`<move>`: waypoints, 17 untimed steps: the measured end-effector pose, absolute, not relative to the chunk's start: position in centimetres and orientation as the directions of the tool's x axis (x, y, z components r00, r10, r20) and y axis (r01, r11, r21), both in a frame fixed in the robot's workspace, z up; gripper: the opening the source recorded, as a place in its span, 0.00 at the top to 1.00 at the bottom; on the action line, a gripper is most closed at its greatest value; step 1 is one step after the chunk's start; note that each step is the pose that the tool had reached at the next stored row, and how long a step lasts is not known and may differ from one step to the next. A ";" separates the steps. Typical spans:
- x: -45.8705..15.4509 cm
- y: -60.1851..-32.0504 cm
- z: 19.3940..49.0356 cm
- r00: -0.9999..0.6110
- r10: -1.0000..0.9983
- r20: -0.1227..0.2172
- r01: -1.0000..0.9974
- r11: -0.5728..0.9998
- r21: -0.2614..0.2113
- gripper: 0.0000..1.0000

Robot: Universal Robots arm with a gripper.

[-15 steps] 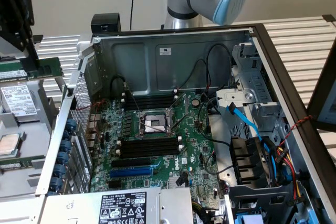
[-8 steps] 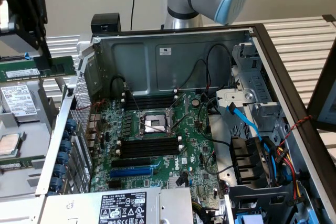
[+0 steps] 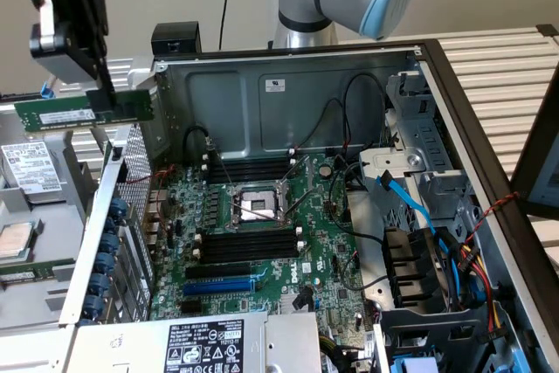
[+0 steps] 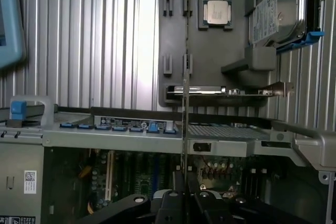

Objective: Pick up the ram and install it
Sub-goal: 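Pick up the ram and move it above insertion slot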

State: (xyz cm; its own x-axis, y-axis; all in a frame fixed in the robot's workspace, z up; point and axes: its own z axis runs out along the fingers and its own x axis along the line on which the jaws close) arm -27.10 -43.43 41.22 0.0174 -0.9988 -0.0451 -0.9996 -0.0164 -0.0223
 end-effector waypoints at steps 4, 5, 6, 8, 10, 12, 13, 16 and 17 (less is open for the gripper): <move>-25.4 -43.5 41.3 0.017 -0.998 -0.060 -1.000 -0.016 -0.022 0.86; -24.9 -43.5 41.4 0.017 -0.998 -0.063 -1.000 -0.016 -0.022 0.86; -24.6 -43.5 41.4 0.017 -0.998 -0.065 -1.000 -0.016 -0.022 0.86; -24.0 -43.6 41.6 0.017 -0.998 -0.065 -1.000 -0.016 -0.018 0.86; -23.5 -43.7 41.7 0.017 -0.998 -0.066 -1.000 -0.016 -0.011 0.86; -22.9 -43.9 41.7 0.016 -0.998 -0.066 -1.000 -0.016 -0.005 0.86; -22.5 -43.9 41.7 0.016 -0.998 -0.066 -1.000 -0.016 -0.003 0.86; -21.3 -44.0 41.7 0.016 -0.998 -0.066 -1.000 -0.016 0.003 0.86; -20.9 -44.0 41.7 0.016 -0.998 -0.066 -1.000 -0.016 0.005 0.86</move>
State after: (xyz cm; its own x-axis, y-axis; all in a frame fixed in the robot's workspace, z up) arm -20.87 -43.97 41.69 0.0158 -0.9977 -0.0657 -0.9999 -0.0161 0.0045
